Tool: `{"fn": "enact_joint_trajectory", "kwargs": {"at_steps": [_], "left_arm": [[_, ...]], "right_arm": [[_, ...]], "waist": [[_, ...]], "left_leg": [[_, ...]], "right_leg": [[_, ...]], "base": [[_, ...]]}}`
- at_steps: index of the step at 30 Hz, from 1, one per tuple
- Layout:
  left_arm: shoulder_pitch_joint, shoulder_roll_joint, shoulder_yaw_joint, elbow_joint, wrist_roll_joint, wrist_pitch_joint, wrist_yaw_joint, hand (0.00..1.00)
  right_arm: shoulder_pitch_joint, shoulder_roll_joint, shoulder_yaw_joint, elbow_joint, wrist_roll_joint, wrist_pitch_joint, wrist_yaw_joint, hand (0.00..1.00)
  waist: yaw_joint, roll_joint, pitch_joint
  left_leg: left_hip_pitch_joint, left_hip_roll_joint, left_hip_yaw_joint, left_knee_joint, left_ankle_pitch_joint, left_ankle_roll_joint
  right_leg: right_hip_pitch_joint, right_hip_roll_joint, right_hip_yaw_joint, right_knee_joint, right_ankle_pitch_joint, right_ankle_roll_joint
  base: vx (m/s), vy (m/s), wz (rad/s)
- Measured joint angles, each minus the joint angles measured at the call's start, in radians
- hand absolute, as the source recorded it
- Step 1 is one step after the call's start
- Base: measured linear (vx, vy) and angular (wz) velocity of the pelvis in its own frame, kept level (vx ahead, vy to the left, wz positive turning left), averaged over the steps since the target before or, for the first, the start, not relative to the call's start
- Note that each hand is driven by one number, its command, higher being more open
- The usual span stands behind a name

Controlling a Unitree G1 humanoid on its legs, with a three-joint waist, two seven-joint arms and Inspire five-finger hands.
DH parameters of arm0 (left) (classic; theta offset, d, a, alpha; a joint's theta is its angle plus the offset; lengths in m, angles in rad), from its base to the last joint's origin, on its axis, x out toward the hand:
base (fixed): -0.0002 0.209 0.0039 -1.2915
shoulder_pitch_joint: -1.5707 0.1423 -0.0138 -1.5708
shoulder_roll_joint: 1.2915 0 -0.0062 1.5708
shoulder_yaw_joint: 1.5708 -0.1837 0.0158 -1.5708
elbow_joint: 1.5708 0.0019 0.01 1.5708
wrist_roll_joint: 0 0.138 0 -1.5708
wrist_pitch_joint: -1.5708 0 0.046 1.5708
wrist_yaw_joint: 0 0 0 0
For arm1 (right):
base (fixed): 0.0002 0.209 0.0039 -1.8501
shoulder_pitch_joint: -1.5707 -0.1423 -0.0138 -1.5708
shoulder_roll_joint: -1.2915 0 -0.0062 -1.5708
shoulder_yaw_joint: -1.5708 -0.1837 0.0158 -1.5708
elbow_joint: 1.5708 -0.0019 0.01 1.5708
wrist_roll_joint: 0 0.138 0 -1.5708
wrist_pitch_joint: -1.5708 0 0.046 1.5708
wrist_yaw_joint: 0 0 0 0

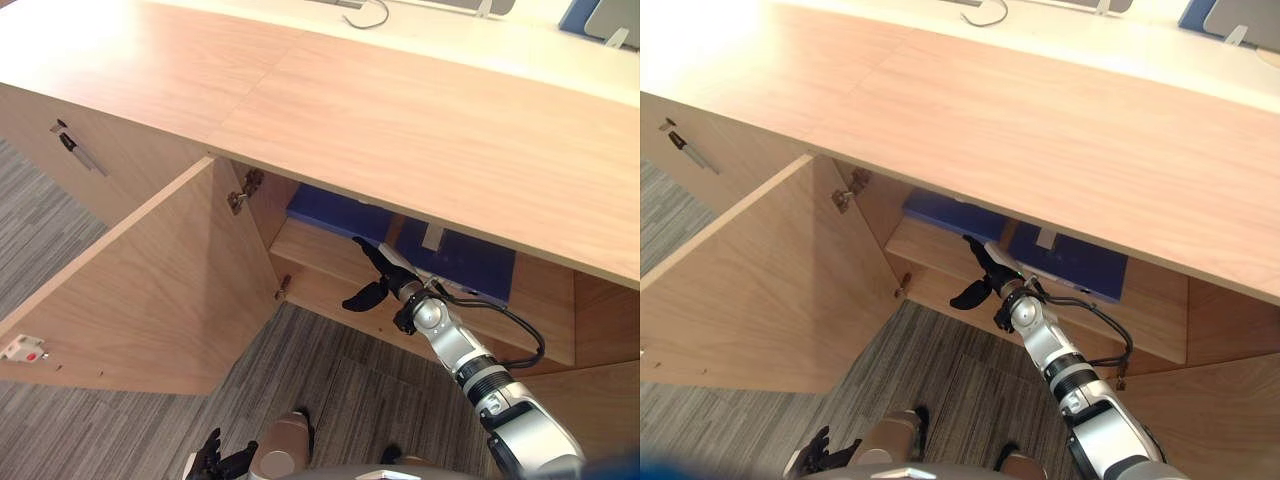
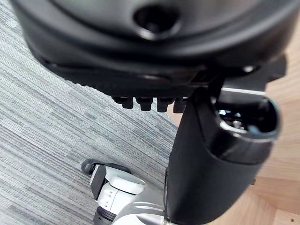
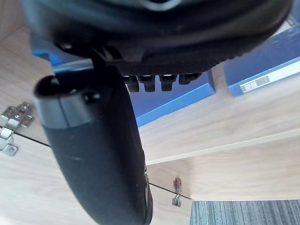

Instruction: Walk over to the cabinet, pick up the folder, carry it to the office cabinet, place the folder inside the office cabinet, then close the office cabinet door

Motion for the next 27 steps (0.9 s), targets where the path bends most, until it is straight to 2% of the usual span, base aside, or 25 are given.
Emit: {"fn": "enact_joint_trajectory", "kwargs": {"at_steps": [4, 7, 8, 9, 13, 16, 18, 19, 20, 21, 23, 25, 27], "left_arm": [[-0.003, 0.003, 0.017, 0.008, 0.018, 0.0, 0.0, 1.0], [-0.006, 0.005, 0.043, 0.01, 0.02, 0.001, 0.007, 1.0], [-0.008, 0.004, 0.046, 0.01, 0.022, 0.001, 0.009, 1.0], [-0.018, 0.003, 0.059, 0.018, 0.04, 0.003, 0.01, 1.0], [-0.042, -0.006, 0.073, 0.024, 0.11, 0.017, 0.035, 1.0], [-0.074, -0.022, 0.083, 0.024, 0.155, 0.027, 0.068, 1.0], [-0.082, -0.036, 0.087, 0.023, 0.158, 0.027, 0.088, 1.0], [-0.081, -0.052, 0.09, 0.02, 0.158, 0.027, 0.098, 1.0], [-0.079, -0.072, 0.088, 0.02, 0.167, 0.027, 0.107, 1.0], [-0.084, -0.078, 0.087, 0.022, 0.17, 0.03, 0.114, 1.0], [-0.081, -0.083, 0.059, 0.012, 0.177, 0.038, 0.13, 1.0], [-0.08, -0.084, 0.052, -0.003, 0.178, 0.046, 0.138, 1.0], [-0.084, -0.08, 0.027, -0.025, 0.177, 0.047, 0.149, 1.0]], "right_arm": [[0.072, 0.001, 0.0, -0.009, 0.007, -0.019, 0.014, 1.0], [0.155, 0.013, -0.001, -0.016, 0.053, -0.027, 0.023, 1.0], [0.174, 0.016, -0.003, -0.023, 0.068, -0.028, 0.025, 1.0], [0.245, 0.032, -0.014, -0.048, 0.149, -0.029, 0.028, 1.0], [0.356, 0.084, -0.059, -0.059, 0.208, -0.029, 0.028, 1.0], [0.419, 0.129, -0.095, -0.059, 0.215, -0.026, 0.002, 1.0], [0.453, 0.161, -0.114, -0.06, 0.25, -0.024, -0.027, 1.0], [0.48, 0.176, -0.133, -0.07, 0.273, -0.021, -0.047, 1.0], [0.503, 0.185, -0.14, -0.088, 0.297, -0.021, -0.07, 1.0], [0.513, 0.195, -0.151, -0.09, 0.308, -0.02, -0.081, 1.0], [0.587, 0.225, -0.194, -0.109, 0.33, -0.004, -0.124, 1.0], [0.648, 0.236, -0.21, -0.162, 0.329, 0.012, -0.145, 1.0], [0.694, 0.236, -0.235, -0.208, 0.33, 0.02, -0.167, 1.0]], "waist": [[-0.007, 0.0, -0.008], [-0.009, 0.0, -0.031], [-0.012, 0.0, -0.031], [-0.019, 0.003, -0.038], [-0.042, 0.016, -0.05], [-0.057, 0.036, -0.047], [-0.062, 0.044, -0.047], [-0.065, 0.05, -0.05], [-0.067, 0.068, -0.053], [-0.071, 0.072, -0.048], [-0.113, 0.066, -0.053], [-0.121, 0.059, -0.058], [-0.136, 0.055, -0.06]], "left_leg": [[0.057, 0.006, 0.004, -0.081, 0.031, -0.005], [0.089, 0.028, 0.011, -0.127, 0.05, -0.023], [0.096, 0.032, 0.013, -0.133, 0.053, -0.023], [0.116, 0.043, 0.013, -0.147, 0.057, -0.023], [0.146, 0.067, 0.017, -0.157, 0.062, -0.022], [0.148, 0.1, 0.022, -0.116, 0.06, -0.023], [0.149, 0.118, 0.014, -0.085, 0.051, -0.037], [0.15, 0.125, -0.018, -0.057, 0.026, -0.035], [0.149, 0.138, -0.053, -0.038, -0.024, -0.047], [0.141, 0.143, -0.048, -0.018, -0.035, -0.049], [0.148, 0.147, -0.032, -0.024, -0.044, -0.063], [0.145, 0.157, -0.004, -0.021, -0.039, -0.066], [0.134, 0.162, 0.032, -0.02, -0.026, -0.056]], "right_leg": [[0.064, 0.018, 0.0, -0.109, 0.052, -0.004], [0.097, 0.042, 0.003, -0.168, 0.089, -0.017], [0.105, 0.046, 0.003, -0.175, 0.093, -0.019], [0.125, 0.06, 0.004, -0.191, 0.098, -0.023], [0.145, 0.083, 0.02, -0.191, 0.104, -0.032], [0.143, 0.118, 0.078, -0.192, 0.136, -0.052], [0.133, 0.143, 0.134, -0.192, 0.156, -0.057], [0.125, 0.159, 0.176, -0.192, 0.156, -0.057], [0.113, 0.184, 0.216, -0.197, 0.15, -0.065], [0.11, 0.194, 0.232, -0.201, 0.149, -0.065], [0.083, 0.201, 0.273, -0.197, 0.155, -0.067], [0.053, 0.215, 0.318, -0.188, 0.179, -0.074], [0.017, 0.221, 0.351, -0.174, 0.201, -0.067]], "base": [[0.06, -0.031, -0.05], [0.04, -0.065, -0.08], [0.03, -0.089, -0.09], [0.02, -0.076, -0.04], [-0.02, -0.07, -0.12], [-0.08, -0.018, -0.41], [-0.13, -0.005, -0.73], [-0.18, -0.013, -1.03], [-0.2, -0.014, -1.03], [-0.25, 0.009, -0.79], [-0.21, 0.042, -0.56], [-0.12, 0.045, -0.73], [-0.11, 0.033, -0.68]]}}
